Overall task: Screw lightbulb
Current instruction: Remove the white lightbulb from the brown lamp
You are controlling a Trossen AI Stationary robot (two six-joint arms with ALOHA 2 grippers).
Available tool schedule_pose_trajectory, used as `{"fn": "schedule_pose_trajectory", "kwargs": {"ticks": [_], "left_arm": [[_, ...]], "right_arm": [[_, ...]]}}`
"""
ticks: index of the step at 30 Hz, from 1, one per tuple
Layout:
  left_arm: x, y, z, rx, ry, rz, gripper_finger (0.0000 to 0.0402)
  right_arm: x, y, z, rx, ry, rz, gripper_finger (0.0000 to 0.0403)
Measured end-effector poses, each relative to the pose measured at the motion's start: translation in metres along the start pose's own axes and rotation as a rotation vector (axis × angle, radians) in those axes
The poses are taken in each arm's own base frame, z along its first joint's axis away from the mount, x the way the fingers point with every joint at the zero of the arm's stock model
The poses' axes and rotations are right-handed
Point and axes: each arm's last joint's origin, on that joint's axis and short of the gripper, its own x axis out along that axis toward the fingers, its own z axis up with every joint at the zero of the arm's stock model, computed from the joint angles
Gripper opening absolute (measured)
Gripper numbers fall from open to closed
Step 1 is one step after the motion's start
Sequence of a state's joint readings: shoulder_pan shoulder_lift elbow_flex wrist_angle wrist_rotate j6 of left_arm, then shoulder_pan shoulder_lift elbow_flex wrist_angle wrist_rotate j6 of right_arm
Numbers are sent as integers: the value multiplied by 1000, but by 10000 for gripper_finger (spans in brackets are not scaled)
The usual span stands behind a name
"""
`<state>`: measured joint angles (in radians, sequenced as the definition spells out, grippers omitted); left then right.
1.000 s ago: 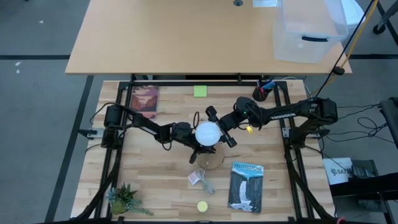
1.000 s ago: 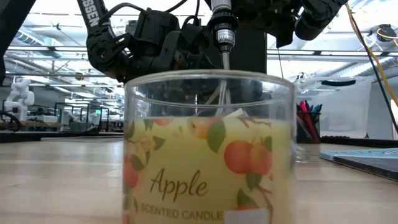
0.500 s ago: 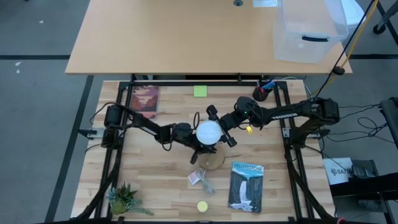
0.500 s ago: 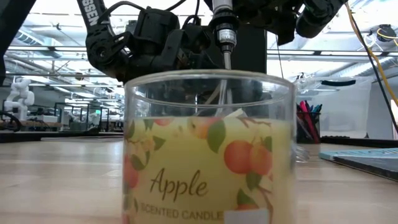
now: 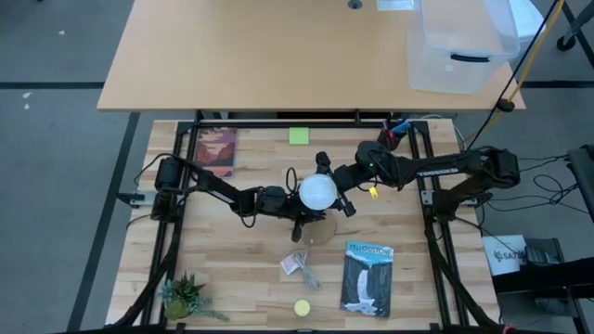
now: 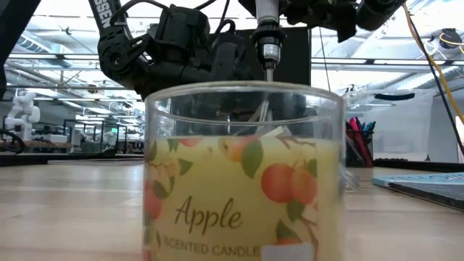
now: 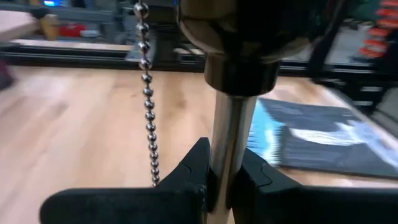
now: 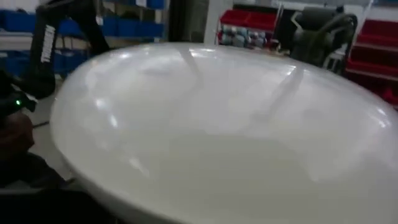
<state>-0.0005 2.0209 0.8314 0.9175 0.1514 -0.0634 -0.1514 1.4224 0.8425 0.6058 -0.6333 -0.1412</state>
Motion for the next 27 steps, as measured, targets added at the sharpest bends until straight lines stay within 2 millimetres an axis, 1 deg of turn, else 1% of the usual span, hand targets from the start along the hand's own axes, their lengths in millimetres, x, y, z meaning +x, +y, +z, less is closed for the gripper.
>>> {"fn": "schedule_pose_trajectory", "kwargs": {"ticks": [3,11,16,23,27], "left_arm": [[0,2,-1,6,3,76,30],[-1,9,-1,-12,-3,260,30],[-2,11,-1,-31,-11,332,30],[-3,14,-1,-62,-14,419,30],[-4,15,-2,-74,-15,467,30]], "right_arm": [[-6,5,7,-3,42,-52,300],[-22,11,18,-22,165,-295,300],[-24,10,19,-4,180,-357,300],[-21,13,19,-12,215,-519,300],[-20,15,20,-23,215,-548,300]]}}
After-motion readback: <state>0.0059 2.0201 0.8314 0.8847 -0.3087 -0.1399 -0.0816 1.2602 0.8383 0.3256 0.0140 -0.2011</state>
